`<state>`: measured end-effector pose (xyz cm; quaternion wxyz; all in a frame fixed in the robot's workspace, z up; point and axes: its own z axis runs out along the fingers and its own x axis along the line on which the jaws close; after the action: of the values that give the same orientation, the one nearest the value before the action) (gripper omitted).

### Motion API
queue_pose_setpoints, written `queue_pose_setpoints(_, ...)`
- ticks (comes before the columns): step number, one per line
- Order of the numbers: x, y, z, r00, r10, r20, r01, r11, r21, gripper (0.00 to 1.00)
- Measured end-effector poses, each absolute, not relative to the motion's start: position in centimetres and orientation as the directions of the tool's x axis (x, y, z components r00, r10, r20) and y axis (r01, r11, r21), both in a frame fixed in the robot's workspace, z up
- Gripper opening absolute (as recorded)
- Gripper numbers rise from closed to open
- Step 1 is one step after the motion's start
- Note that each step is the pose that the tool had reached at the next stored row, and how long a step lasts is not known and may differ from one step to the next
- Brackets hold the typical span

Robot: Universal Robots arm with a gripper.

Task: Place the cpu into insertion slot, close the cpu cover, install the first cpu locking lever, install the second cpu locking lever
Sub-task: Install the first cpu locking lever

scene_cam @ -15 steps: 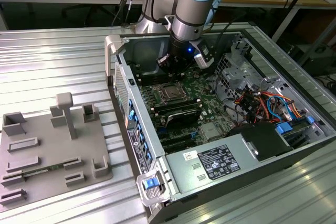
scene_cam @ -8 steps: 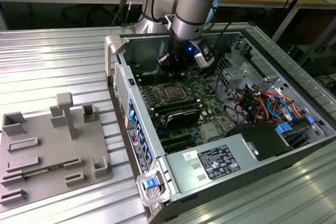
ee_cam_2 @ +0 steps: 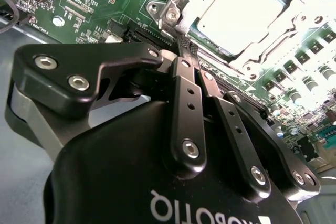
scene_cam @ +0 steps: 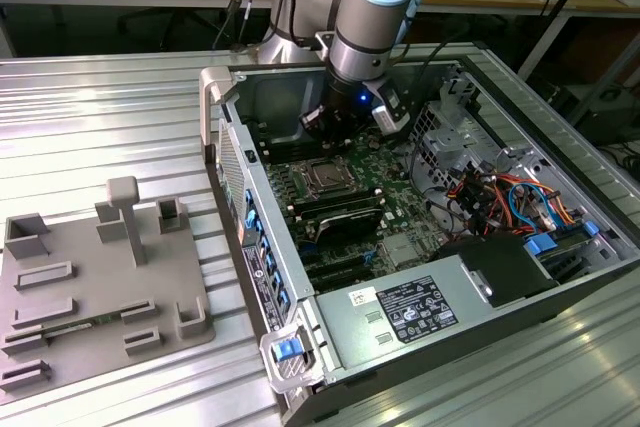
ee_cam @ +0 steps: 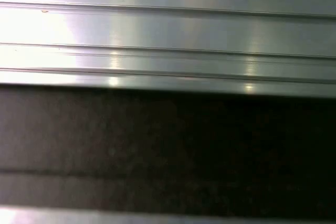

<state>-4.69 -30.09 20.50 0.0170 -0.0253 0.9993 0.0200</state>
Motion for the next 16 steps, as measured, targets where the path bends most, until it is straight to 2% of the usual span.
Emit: queue_pose_setpoints(16,-4.62,-30.39,20.34,-0.998,-0.050,-0.035,-0.051,0.998,0.039,0.11)
